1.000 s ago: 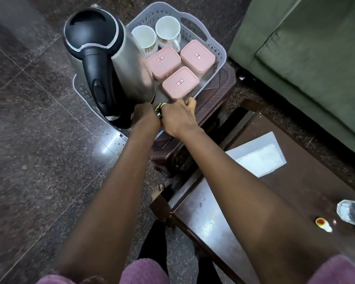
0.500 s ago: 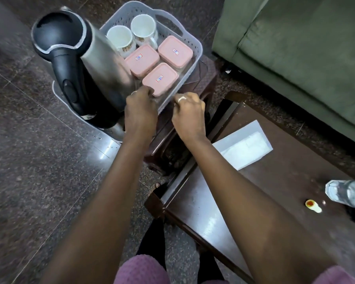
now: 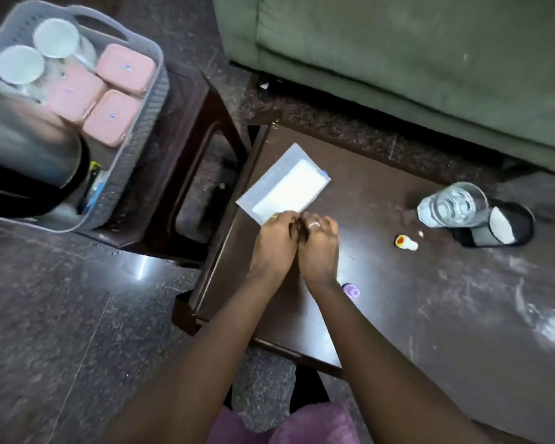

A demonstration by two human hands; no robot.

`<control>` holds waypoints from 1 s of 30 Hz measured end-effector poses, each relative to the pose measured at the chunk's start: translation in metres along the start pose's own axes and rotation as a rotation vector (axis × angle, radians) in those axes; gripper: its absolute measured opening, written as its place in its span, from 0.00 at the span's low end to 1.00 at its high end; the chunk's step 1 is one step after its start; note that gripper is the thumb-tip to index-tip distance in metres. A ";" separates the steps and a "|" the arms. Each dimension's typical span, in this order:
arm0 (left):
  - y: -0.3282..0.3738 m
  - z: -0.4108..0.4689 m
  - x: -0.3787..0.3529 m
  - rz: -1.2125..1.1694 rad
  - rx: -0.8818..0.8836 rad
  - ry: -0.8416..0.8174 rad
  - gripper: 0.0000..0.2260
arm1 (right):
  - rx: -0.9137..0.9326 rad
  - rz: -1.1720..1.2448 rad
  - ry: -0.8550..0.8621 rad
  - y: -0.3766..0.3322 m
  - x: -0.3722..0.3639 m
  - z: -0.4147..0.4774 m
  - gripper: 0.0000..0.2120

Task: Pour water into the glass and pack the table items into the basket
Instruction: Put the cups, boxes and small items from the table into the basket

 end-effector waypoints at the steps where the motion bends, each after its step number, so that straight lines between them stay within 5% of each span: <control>1: 0.005 -0.005 -0.019 0.017 -0.015 -0.042 0.11 | -0.026 -0.019 0.004 0.018 0.006 -0.006 0.13; 5: 0.019 -0.023 -0.092 0.156 -0.038 -0.248 0.12 | -0.116 -0.176 0.016 0.092 0.036 -0.018 0.12; 8: 0.026 -0.042 -0.144 0.299 -0.076 -0.496 0.25 | -0.215 -0.368 -0.105 0.155 0.050 -0.021 0.18; 12: 0.029 -0.058 -0.172 0.441 -0.124 -0.546 0.34 | -0.206 -0.405 -0.123 0.194 0.066 -0.017 0.22; 16: 0.028 -0.064 -0.178 0.483 -0.103 -0.522 0.25 | -0.120 -0.432 -0.154 0.203 0.067 -0.004 0.25; 26: 0.019 -0.060 -0.174 0.427 -0.024 -0.434 0.09 | -0.183 -0.323 -0.269 0.213 0.045 -0.027 0.14; 30: 0.009 -0.049 -0.147 0.289 0.041 -0.413 0.06 | 0.030 -0.459 -0.227 0.158 0.032 -0.024 0.13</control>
Point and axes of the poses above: each hand's wrist, its own z-axis towards the middle knuckle, its own x-axis out of the back of the hand, y = z × x, the point moved 10 cm from there along z, towards the middle knuckle, and after that the axes turned 4 degrees about x, right-handed, at the moved point
